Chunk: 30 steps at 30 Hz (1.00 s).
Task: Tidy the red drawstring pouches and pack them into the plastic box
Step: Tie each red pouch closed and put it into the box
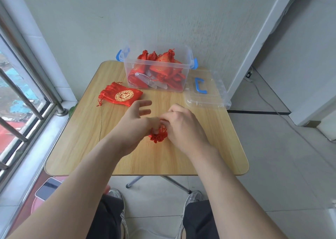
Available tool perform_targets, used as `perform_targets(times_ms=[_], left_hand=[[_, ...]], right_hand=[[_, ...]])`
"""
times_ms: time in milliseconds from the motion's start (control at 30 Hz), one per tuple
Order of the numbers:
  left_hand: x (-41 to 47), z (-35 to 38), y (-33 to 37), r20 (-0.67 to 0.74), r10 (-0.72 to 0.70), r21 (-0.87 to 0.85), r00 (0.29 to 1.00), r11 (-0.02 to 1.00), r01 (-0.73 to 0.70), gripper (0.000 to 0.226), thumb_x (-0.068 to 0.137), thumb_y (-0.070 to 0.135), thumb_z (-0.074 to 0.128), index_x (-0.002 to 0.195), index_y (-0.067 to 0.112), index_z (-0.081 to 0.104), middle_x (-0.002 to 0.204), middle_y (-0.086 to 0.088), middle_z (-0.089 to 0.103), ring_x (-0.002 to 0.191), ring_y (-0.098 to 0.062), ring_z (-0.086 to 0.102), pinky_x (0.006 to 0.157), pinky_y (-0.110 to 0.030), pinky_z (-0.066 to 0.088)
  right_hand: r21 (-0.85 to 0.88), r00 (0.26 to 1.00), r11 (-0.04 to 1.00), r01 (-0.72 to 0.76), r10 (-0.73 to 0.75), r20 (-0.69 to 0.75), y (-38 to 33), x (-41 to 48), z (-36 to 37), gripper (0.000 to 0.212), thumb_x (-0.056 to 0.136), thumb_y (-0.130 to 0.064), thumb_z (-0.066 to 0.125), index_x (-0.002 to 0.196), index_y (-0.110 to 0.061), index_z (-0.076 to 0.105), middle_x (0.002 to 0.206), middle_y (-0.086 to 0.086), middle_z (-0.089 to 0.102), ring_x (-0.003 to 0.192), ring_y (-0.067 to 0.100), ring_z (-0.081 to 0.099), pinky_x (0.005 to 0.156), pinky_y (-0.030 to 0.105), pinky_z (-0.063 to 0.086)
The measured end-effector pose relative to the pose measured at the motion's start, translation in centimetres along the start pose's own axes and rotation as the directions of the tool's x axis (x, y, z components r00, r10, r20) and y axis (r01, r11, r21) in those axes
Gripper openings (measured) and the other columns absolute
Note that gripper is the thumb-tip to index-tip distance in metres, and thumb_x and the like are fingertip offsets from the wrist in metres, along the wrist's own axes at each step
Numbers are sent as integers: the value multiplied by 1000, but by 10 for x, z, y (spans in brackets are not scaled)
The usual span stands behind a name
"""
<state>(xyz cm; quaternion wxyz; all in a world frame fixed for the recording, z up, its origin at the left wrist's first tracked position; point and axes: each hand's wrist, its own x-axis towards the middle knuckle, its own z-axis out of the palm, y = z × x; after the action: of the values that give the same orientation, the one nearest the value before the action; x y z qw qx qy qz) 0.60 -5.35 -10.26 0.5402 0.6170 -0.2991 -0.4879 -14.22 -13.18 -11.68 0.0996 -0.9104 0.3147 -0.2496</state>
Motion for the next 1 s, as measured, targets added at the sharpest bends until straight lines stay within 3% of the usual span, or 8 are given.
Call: perform_targets(times_ms=[133, 200, 267, 367, 467, 600, 800, 1000], left_hand=[[-2, 5, -1, -64, 105, 144, 992, 985, -94, 65, 77, 4, 78, 134, 28, 56, 140, -4, 49, 100, -16, 71, 80, -39, 65], [0, 4, -4, -128, 233, 313, 964, 932, -184, 50, 83, 8, 80, 124, 29, 59, 136, -4, 49, 85, -9, 72, 65, -27, 61], [2, 4, -7, -160, 369, 477, 916, 841, -256, 42, 81, 10, 84, 113, 27, 62, 134, 0, 45, 89, -7, 70, 66, -25, 61], [3, 4, -9, -107, 501, 586, 859, 729, -353, 28, 81, 2, 81, 96, 20, 66, 132, 4, 49, 92, -4, 70, 71, -17, 60], [4, 5, -11, -30, 565, 668, 825, 625, -404, 24, 81, -3, 77, 81, 19, 70, 120, 5, 65, 91, -1, 69, 73, -11, 57], [6, 3, -15, -25, 553, 703, 833, 602, -379, 25, 81, -3, 75, 78, 22, 78, 85, 13, 77, 77, 2, 71, 65, -12, 56], [-1, 8, -8, -26, 491, 696, 871, 634, -337, 32, 82, 0, 65, 88, 24, 85, 75, 15, 77, 75, 5, 71, 63, -7, 50], [-7, 5, -1, 74, 271, 593, 960, 762, -261, 21, 96, 26, 69, 79, 25, 82, 76, 12, 78, 67, -1, 67, 60, -15, 47]], right_hand=[[-68, 998, 998, -7, 12, 63, -3, -1, -3, 13, 96, -6, 74, 104, -14, 80, 95, 1, 54, 77, 23, 65, 64, 30, 54], [-22, 993, 996, -85, 87, 77, -2, -1, -3, 12, 99, -10, 69, 105, -13, 78, 98, 2, 58, 84, 23, 64, 70, 35, 57], [103, 973, 971, -217, 207, 103, 1, -1, -2, 14, 101, -14, 65, 103, -15, 79, 97, 1, 66, 90, 22, 64, 75, 35, 57], [301, 915, 865, -401, 362, 178, 3, -1, -5, 13, 101, -18, 69, 104, -18, 82, 87, -5, 72, 81, 11, 66, 63, 13, 47], [488, 847, 693, -531, 456, 274, 5, -1, -9, 13, 101, -21, 70, 103, -20, 83, 75, -8, 71, 76, 9, 69, 68, 19, 47], [603, 747, 457, -653, 518, 417, 9, -2, -10, 13, 101, -23, 70, 98, -19, 82, 66, -4, 70, 65, 7, 64, 74, 29, 50], [712, 697, 190, -676, 478, 534, 12, 2, -8, 13, 102, -11, 68, 106, -2, 77, 76, 6, 69, 64, 12, 62, 61, 29, 48], [686, 709, 280, -672, 512, 485, 16, 3, -3, 15, 102, -18, 70, 104, -7, 79, 70, 3, 64, 65, 14, 55, 62, 29, 44]])
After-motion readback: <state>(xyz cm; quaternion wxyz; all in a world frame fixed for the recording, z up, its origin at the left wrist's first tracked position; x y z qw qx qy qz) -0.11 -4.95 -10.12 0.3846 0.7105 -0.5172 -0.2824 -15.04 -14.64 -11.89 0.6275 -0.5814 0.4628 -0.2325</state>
